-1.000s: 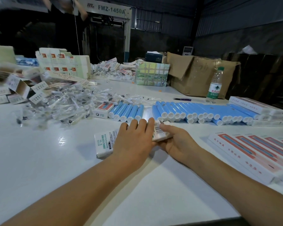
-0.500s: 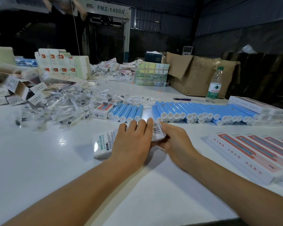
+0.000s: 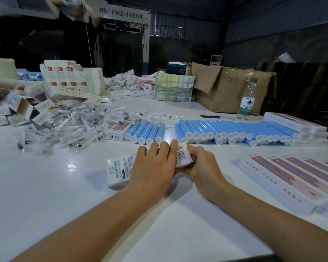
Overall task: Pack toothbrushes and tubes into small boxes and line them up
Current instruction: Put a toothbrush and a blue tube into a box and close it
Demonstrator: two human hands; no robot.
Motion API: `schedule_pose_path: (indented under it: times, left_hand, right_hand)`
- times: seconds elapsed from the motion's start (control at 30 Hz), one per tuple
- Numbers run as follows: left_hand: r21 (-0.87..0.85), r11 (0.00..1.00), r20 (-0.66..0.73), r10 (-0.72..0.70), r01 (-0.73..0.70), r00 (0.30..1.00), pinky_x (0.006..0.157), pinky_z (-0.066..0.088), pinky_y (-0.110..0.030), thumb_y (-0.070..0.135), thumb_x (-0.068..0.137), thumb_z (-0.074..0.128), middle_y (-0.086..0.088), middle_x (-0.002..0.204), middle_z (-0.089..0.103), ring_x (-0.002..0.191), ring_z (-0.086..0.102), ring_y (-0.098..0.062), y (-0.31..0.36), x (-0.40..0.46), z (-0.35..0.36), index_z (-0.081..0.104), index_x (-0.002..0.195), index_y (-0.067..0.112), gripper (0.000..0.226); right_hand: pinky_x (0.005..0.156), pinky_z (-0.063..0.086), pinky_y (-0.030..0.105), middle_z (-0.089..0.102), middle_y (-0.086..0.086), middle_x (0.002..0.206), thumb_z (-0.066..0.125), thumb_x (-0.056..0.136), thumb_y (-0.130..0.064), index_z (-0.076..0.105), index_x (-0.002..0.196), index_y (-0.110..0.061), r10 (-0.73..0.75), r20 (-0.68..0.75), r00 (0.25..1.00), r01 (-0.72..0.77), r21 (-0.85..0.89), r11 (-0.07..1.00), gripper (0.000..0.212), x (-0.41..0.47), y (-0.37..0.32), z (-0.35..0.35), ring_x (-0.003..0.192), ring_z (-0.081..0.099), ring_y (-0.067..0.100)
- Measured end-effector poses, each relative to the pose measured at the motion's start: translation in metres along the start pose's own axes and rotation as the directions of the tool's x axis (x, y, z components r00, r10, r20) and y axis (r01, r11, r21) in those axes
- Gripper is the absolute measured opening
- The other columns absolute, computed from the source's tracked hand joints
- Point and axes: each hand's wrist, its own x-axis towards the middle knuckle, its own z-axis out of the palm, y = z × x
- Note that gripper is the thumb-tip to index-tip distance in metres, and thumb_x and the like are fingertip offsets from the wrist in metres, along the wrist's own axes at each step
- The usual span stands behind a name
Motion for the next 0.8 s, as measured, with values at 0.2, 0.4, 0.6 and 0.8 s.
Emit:
schedule_pose_path:
  times: [0.2, 0.4, 0.6, 0.8]
  left_hand:
    - [0.027, 0.999, 0.025, -0.041, 0.041, 0.999, 0.083, 0.04, -0.039, 0.058, 0.093, 0.043, -0.008, 0.128, 0.052, 0.108, 0.052, -0.026, -0.0004, 0.0005, -0.0016, 0.028, 0.147, 0.01, 0.075]
    - [0.0, 1.0, -0.127, -0.002, 0.002, 0.992, 0.062, 0.047, -0.038, 0.05, 0.073, 0.073, -0.009, 0.099, 0.067, 0.08, 0.063, -0.027, -0.0019, 0.0016, -0.0007, 0.06, 0.125, 0.006, 0.069]
    - [0.06, 0.996, -0.173, 0.082, -0.073, 0.981, 0.058, 0.046, -0.035, 0.049, 0.067, 0.079, -0.009, 0.092, 0.067, 0.074, 0.062, -0.026, -0.0003, -0.0014, 0.0014, 0.064, 0.119, 0.003, 0.071]
    - [-0.027, 0.998, -0.037, -0.055, 0.054, 0.998, 0.082, 0.039, -0.037, 0.056, 0.091, 0.045, -0.007, 0.13, 0.049, 0.11, 0.05, -0.025, -0.0047, 0.0031, 0.0032, 0.025, 0.148, 0.009, 0.076]
  right_hand:
    - [0.08, 0.058, 0.032, 0.071, 0.002, 0.096, 0.04, 0.098, -0.007, 0.057, 0.125, -0.02, -0.135, 0.077, 0.988, 0.15, -0.249, 0.957, 0.035, -0.0029, 0.006, -0.0033, 0.084, 0.069, 0.013]
    - [0.071, 0.042, 0.016, 0.051, 0.006, 0.081, 0.052, 0.094, -0.013, 0.061, 0.078, 0.003, -0.38, 0.059, 0.923, 0.348, -0.549, 0.76, 0.025, -0.0053, -0.0011, -0.0068, 0.076, 0.052, 0.014]
    - [0.061, 0.033, 0.009, 0.04, -0.003, 0.074, 0.049, 0.097, -0.012, 0.061, 0.077, -0.007, -0.478, 0.159, 0.864, 0.43, -0.727, 0.535, 0.024, -0.0085, 0.0047, -0.0059, 0.066, 0.042, 0.005]
    - [0.065, 0.043, 0.021, 0.059, 0.0, 0.075, 0.062, 0.09, -0.016, 0.063, 0.072, -0.021, -0.421, 0.107, 0.901, 0.398, -0.589, 0.703, 0.018, -0.0063, -0.0021, -0.009, 0.069, 0.053, 0.01]
